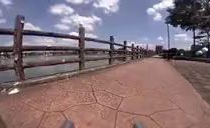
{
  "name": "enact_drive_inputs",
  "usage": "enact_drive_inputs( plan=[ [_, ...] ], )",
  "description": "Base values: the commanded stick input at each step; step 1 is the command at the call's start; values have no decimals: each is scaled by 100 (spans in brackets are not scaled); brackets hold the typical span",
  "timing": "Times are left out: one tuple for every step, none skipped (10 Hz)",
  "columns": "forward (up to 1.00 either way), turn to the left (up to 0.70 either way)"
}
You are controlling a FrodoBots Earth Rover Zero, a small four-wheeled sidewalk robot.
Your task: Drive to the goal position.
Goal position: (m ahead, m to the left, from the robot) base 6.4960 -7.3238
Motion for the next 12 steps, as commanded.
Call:
enact_drive_inputs(
  plan=[
    [50, -9],
    [50, -7],
    [50, -6],
    [50, -5],
    [50, -3],
    [50, -2],
    [50, -1],
    [42, 0],
    [22, 0],
    [2, 0],
    [28, 0],
    [50, 0]
  ],
)
